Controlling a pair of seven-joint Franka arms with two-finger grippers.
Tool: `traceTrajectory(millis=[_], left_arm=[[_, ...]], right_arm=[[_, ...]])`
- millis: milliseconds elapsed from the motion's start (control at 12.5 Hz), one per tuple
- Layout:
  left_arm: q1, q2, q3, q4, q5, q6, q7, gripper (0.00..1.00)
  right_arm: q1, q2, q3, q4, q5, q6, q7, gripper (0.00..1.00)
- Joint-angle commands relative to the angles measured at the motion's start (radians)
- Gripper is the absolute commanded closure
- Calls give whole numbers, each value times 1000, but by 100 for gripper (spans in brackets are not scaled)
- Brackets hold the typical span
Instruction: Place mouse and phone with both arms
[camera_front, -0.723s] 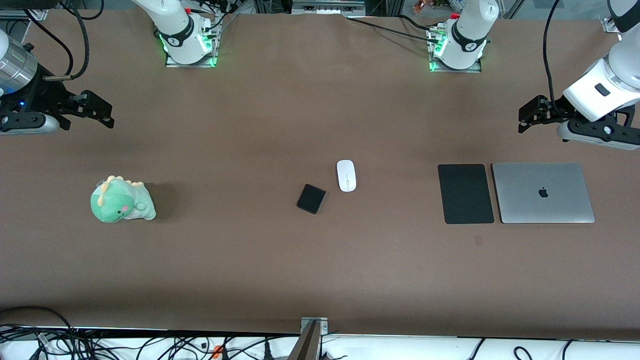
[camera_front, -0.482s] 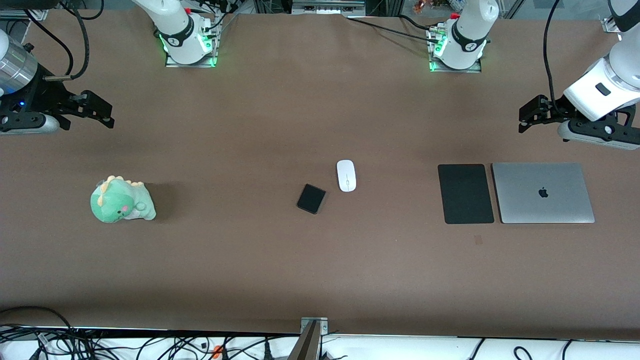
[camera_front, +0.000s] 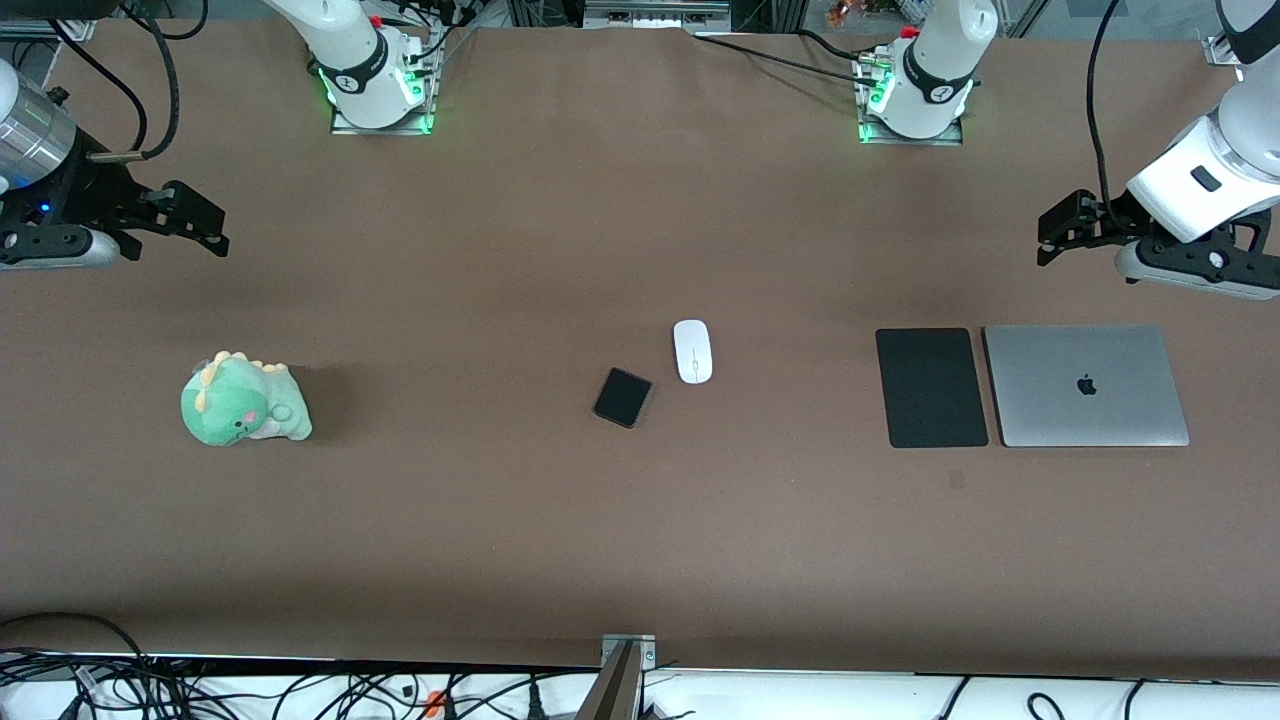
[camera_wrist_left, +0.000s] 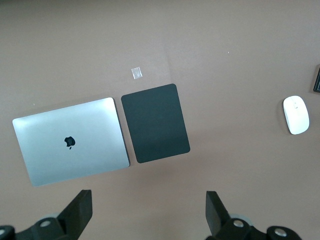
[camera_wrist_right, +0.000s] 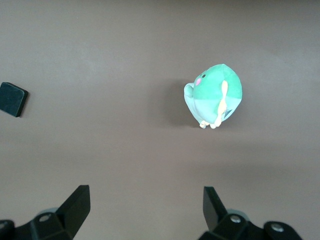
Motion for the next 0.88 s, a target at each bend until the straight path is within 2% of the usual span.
traceTrajectory(millis=[0,401,642,803], left_arm=[[-1,24,0,34,-7,-35,-2,0],[-2,26,-1,34,-7,-55,-4,0],[-2,29,-3,26,-8,-130,-4,0],[-2,68,-9,20,-25,-162,11,0]], right_arm=[[1,-4,0,0,9,-7,-5,0],[1,-2,1,0,9,-5,-7,0],[1,-2,0,0,9,-5,-7,0],[1,0,0,0,9,-4,-7,0]])
